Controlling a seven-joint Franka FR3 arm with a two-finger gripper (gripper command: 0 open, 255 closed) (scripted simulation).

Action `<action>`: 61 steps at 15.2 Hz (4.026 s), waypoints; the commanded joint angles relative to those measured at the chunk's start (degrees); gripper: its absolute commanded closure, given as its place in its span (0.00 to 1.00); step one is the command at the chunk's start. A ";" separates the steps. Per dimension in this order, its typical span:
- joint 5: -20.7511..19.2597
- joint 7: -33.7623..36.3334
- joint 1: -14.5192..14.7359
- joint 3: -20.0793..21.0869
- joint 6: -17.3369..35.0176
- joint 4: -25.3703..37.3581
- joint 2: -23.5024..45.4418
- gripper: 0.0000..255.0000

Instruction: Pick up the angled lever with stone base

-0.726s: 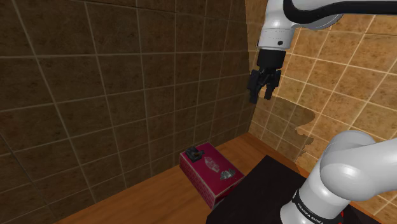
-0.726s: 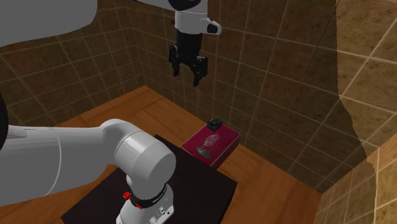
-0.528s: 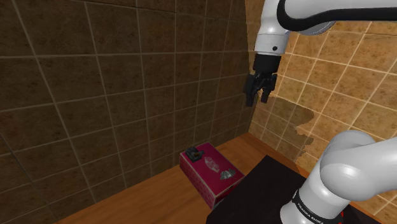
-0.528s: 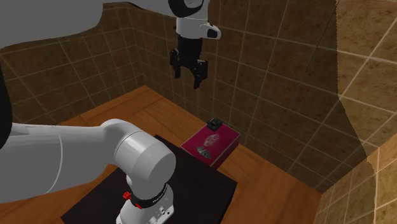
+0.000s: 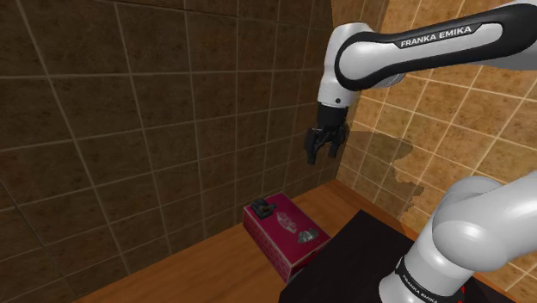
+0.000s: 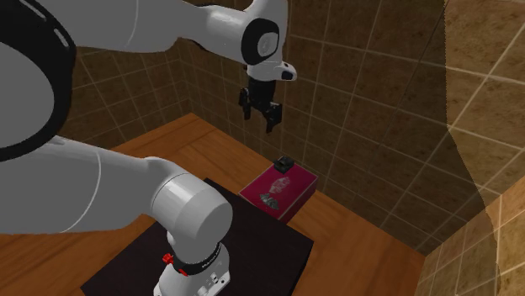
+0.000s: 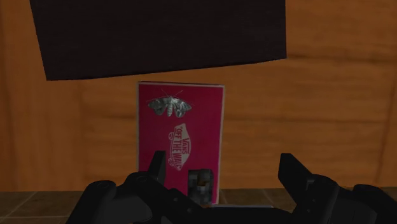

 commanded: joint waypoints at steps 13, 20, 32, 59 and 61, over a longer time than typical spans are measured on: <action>-0.43 3.13 -0.80 2.76 30.58 1.66 29.77 0.00; -3.04 5.90 -0.87 2.54 41.48 8.87 46.82 0.00; -5.13 7.78 0.12 1.10 50.78 16.91 63.46 0.00; -4.48 7.70 -0.33 1.63 41.52 15.53 52.80 1.00; -4.48 7.70 -0.33 1.63 41.41 15.52 52.69 1.00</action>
